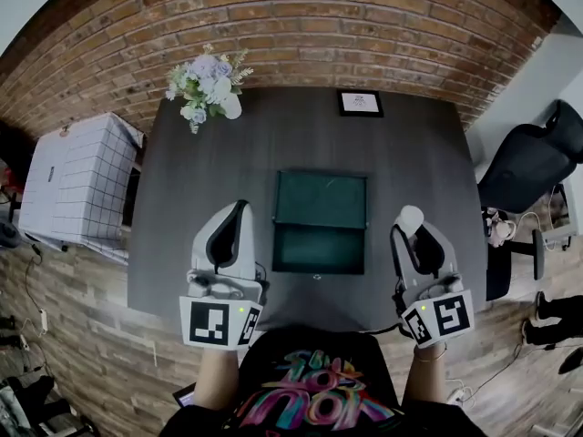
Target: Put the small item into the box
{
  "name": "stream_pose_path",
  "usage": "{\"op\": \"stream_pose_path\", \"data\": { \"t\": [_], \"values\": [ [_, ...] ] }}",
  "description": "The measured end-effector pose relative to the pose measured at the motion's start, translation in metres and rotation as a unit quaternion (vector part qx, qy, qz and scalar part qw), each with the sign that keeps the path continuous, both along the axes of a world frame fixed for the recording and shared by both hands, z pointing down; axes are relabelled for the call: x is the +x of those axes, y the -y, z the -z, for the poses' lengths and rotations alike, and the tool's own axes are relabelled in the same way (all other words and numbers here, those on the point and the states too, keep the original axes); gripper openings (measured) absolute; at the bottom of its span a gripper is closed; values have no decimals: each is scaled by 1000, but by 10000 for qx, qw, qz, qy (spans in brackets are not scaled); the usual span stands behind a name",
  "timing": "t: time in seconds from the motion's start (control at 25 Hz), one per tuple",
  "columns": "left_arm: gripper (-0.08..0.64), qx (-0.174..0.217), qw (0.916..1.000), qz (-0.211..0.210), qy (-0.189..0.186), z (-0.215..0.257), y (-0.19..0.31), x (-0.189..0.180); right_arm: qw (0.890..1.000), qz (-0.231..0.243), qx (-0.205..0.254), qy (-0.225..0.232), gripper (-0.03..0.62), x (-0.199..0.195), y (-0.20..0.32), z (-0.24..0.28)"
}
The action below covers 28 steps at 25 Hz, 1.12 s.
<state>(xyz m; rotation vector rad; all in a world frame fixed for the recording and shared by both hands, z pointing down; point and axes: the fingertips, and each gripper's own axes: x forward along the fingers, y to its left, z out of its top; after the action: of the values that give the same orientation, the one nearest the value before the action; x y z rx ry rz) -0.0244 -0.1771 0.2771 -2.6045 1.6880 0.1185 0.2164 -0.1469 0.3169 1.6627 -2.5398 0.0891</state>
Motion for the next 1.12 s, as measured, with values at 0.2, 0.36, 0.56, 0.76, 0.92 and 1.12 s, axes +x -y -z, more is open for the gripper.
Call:
{"op": "stream_pose_path", "data": {
  "t": [0.2, 0.36, 0.56, 0.76, 0.92, 1.12],
  "values": [
    [2, -1, 10000, 85, -1, -1, 7, -9, 10000, 54, -61, 32, 129, -8, 8, -6],
    [2, -11, 9999, 143, -18, -4, 11, -14, 9999, 98, -101, 24, 129, -14, 13, -11],
    [2, -55, 9998, 168, -3, -8, 15, -14, 9998, 173, -129, -21, 129, -17, 17, -13],
    [2, -118, 9997, 209, -34, -12, 18, -14, 9994, 254, -216, -97, 129, -19, 25, -20],
    [2, -163, 9996, 214, -23, -17, 18, -14, 9985, 379, -320, -241, 130, -25, 31, -32],
    [2, -203, 9997, 166, -17, -24, 16, -12, 9960, 579, -591, -340, 130, -38, 36, -61]
  ]
}}
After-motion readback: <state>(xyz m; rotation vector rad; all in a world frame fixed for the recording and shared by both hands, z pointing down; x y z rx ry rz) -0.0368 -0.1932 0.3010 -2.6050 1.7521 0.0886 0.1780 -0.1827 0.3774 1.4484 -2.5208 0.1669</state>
